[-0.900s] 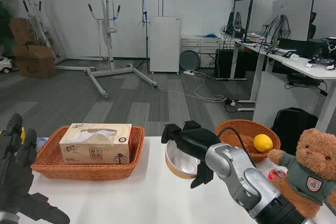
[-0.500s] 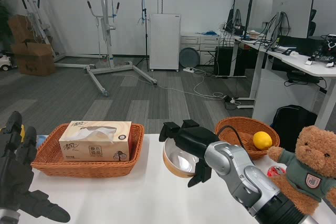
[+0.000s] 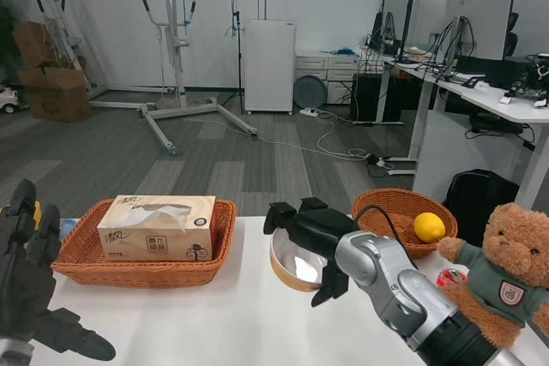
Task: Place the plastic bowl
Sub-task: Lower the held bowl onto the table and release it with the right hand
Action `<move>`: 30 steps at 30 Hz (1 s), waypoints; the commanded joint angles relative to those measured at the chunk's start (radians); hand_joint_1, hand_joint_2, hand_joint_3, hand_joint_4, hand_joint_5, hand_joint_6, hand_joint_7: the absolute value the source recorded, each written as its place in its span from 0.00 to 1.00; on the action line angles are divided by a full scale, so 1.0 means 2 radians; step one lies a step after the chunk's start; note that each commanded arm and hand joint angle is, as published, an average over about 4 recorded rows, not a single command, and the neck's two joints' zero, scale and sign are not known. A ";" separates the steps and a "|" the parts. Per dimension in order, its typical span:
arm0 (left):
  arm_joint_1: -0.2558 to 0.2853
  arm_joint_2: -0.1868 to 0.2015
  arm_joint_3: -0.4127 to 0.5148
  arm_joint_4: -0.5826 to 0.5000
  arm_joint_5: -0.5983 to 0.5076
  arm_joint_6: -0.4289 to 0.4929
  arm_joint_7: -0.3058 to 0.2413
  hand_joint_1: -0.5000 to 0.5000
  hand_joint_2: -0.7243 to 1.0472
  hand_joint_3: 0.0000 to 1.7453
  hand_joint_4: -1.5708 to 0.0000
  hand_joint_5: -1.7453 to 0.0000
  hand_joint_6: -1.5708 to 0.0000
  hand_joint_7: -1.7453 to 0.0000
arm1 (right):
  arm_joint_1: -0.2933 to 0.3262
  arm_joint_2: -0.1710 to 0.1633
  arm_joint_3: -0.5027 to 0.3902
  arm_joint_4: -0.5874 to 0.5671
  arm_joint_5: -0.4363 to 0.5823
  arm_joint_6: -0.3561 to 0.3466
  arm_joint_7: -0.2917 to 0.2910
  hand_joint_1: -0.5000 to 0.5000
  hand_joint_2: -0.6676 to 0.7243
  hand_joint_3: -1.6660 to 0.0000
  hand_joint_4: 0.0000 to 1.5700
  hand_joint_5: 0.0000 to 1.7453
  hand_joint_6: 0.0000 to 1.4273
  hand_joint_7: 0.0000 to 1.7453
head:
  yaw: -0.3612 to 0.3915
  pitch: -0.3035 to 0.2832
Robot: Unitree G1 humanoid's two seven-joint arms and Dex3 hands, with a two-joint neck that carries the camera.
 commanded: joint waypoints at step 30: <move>0.006 0.000 -0.003 0.000 -0.003 0.001 0.001 0.00 0.03 0.05 1.00 1.00 1.00 1.00 | 0.037 0.026 -0.016 0.300 -0.064 -0.060 -0.046 0.04 0.09 0.10 0.19 0.83 0.08 0.84 | -0.024 -0.035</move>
